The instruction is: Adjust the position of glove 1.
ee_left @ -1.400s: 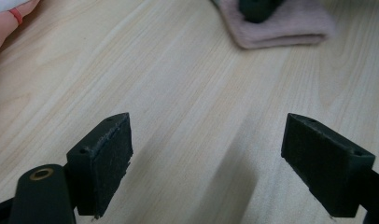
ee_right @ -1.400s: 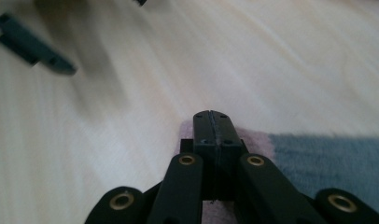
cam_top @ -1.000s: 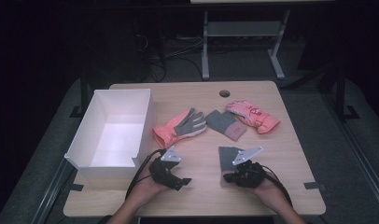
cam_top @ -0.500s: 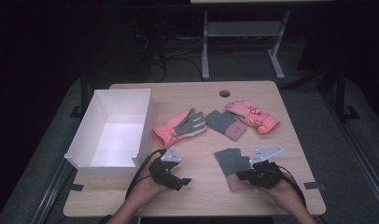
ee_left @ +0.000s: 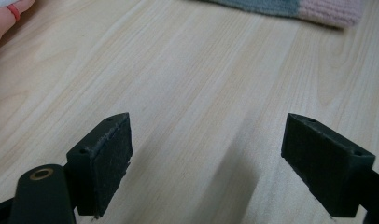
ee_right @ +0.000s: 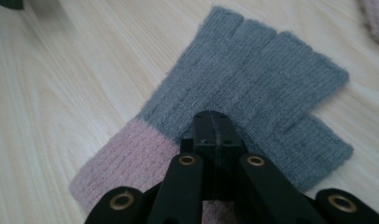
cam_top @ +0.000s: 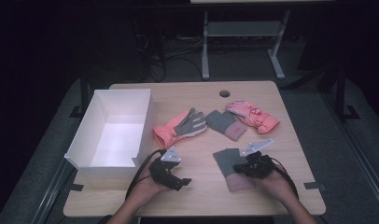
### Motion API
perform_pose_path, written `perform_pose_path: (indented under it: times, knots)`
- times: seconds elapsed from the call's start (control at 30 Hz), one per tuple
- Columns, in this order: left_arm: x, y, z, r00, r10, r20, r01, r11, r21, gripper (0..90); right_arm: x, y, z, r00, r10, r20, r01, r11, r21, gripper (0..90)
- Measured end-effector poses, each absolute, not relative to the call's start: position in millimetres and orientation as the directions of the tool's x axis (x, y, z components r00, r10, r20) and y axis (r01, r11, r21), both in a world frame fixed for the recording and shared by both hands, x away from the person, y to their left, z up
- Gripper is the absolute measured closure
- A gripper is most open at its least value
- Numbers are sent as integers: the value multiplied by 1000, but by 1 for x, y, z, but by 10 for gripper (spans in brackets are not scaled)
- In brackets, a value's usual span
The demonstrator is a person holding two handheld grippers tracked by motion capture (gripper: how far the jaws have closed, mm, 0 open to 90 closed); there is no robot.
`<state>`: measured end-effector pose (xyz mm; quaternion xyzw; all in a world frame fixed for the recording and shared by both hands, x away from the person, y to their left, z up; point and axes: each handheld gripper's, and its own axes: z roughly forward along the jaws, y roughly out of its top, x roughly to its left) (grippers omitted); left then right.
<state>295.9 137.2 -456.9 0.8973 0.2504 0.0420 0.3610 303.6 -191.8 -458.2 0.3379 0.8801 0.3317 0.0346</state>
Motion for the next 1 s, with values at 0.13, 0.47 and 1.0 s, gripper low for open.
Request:
perform_pose_path:
  times: [0.13, 0.47, 1.0]
  knots:
    - [296, 138, -456, 875, 474, -100, 413, -621, 666, 159, 305, -178, -459, -788, 596, 155, 550, 568, 613, 900]
    - [296, 139, -456, 872, 479, -99, 414, -616, 670, 158, 308, -124, -460, -837, 526, 151, 493, 606, 624, 900]
    - [295, 138, -456, 877, 471, -96, 408, -624, 667, 159, 312, -113, -450, -845, 508, 168, 478, 576, 663, 831]
